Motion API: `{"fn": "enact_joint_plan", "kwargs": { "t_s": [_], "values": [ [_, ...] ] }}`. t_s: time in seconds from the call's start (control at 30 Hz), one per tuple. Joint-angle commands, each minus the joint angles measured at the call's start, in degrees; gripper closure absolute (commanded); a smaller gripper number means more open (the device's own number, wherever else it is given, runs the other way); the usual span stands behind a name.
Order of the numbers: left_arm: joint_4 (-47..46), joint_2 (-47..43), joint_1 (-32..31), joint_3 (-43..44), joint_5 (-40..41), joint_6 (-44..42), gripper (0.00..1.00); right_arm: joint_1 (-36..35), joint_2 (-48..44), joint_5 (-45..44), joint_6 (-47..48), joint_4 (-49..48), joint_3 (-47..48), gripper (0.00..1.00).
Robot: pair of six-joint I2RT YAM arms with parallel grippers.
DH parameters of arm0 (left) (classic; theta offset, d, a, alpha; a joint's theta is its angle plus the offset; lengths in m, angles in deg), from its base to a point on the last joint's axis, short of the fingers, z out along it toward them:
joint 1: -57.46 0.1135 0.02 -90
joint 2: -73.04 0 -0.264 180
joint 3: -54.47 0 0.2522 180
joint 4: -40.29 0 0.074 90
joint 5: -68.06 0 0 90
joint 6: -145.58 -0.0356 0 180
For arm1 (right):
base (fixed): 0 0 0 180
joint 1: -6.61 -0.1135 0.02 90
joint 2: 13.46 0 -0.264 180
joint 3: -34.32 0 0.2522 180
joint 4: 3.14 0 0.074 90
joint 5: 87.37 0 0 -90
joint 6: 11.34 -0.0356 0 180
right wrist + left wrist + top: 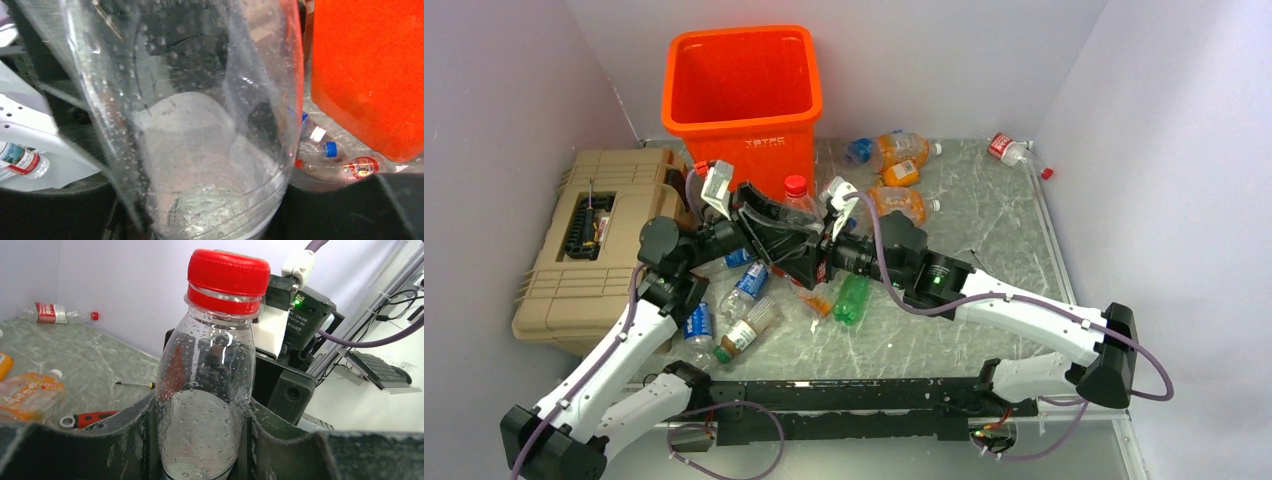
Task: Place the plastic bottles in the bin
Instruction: Place the plastic bottle in the trash bin.
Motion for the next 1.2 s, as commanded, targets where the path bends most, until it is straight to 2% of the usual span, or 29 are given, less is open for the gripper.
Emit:
{"fn": "enact_joint_plan", "kwargs": {
  "t_s": [0.0, 0.07, 0.1, 0.3, 0.47, 0.57, 0.67, 0.8, 1.07, 1.17],
  "values": [
    [6.3, -2.8, -0.3, 3.7, -0.1, -4.6, 0.41, 0.1, -0.6, 0.0, 1.5, -2.6, 1.5, 0.41],
    [10.4, -5.0, -0.3, 4.0, 2.4, -7.0, 0.09, 0.1, -1.1, -1.1, 2.3, -3.4, 1.2, 0.44],
    [12.5, -6.2, -0.3, 4.1, 4.2, -8.5, 0.02, 0.1, -1.3, -1.6, 2.8, -3.4, 1.3, 0.45],
    [30.0, -19.2, -0.3, 4.6, 23.2, -21.3, 0.0, 0.3, -2.3, -5.5, 6.0, -3.0, 3.0, 0.49],
    [38.4, -27.8, -0.2, 0.7, 42.9, -31.5, 0.0, 2.6, -0.1, -13.7, 8.0, -4.1, 9.6, 0.49],
    [41.4, -30.4, -0.2, -2.5, 47.9, -34.3, 0.01, 7.2, 4.6, -13.5, 6.3, -5.7, 16.6, 0.49],
    [42.0, -32.2, -0.3, -5.8, 46.1, -35.5, 0.03, 11.4, 11.4, -12.1, 5.1, -5.9, 26.3, 0.49],
    [39.2, -33.4, -0.2, -8.8, 40.7, -35.8, 0.04, 13.8, 22.5, -12.9, 8.6, -4.7, 41.1, 0.49],
    [40.5, -29.3, 0.7, -6.9, 37.2, -35.9, 0.07, 18.5, 46.2, -12.8, 8.8, 1.8, 74.8, 0.49],
    [39.6, -29.0, 2.0, -7.9, 34.8, -34.7, 0.07, 19.6, 53.6, -12.2, 8.2, 1.9, 82.5, 0.48]
  ]
}}
